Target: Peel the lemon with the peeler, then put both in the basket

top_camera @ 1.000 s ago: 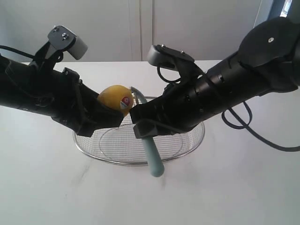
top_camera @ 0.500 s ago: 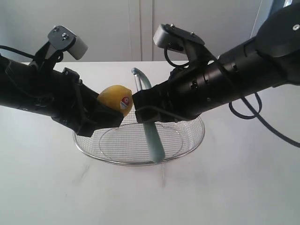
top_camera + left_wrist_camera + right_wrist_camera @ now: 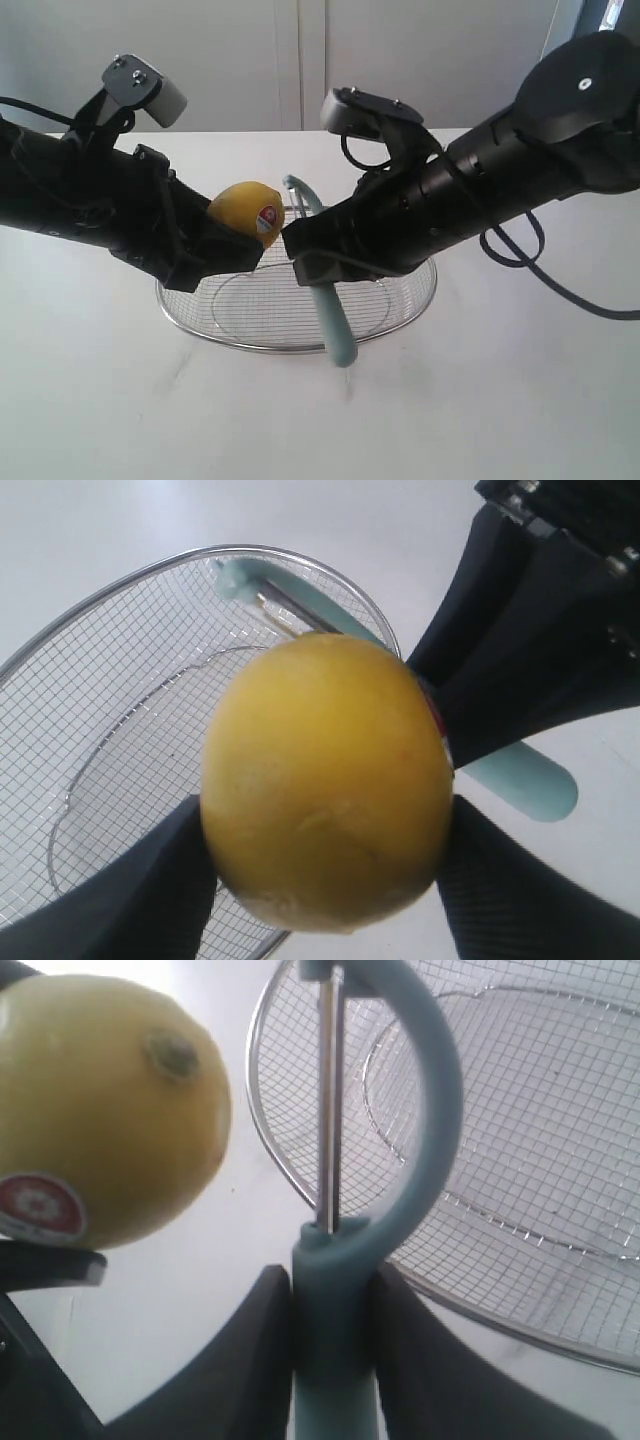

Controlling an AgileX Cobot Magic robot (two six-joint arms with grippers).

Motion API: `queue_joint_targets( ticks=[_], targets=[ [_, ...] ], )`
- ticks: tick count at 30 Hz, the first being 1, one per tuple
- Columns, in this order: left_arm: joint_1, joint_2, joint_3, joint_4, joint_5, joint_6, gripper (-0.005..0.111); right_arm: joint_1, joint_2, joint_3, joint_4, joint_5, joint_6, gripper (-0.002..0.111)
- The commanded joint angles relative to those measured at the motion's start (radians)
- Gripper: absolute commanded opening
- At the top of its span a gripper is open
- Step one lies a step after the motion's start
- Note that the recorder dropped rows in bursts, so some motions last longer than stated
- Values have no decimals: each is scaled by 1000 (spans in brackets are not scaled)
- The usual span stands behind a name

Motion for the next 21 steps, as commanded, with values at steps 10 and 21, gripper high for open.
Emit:
queue_joint_targets(
  ticks=[10, 21],
  targets=[
    [-6, -16, -5, -36, 15, 5, 0, 0, 8, -1, 28, 97, -54, 0],
    [-6, -16, -5, -36, 15, 5, 0, 0, 8, -1, 52, 58, -65, 0]
  ],
)
